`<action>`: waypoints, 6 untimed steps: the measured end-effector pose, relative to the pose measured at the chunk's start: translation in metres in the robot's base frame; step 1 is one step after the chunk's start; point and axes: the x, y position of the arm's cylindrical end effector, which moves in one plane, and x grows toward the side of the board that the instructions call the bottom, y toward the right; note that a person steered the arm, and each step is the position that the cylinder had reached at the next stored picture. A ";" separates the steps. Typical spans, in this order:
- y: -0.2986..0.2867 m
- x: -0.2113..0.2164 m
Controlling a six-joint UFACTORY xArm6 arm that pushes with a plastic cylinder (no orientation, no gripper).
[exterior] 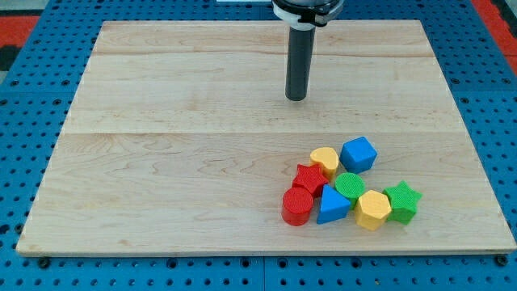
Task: Point your arm at bottom right
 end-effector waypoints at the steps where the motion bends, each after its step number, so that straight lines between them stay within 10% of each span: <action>1: 0.000 -0.001; 4: 0.048 -0.030; 6: 0.138 0.087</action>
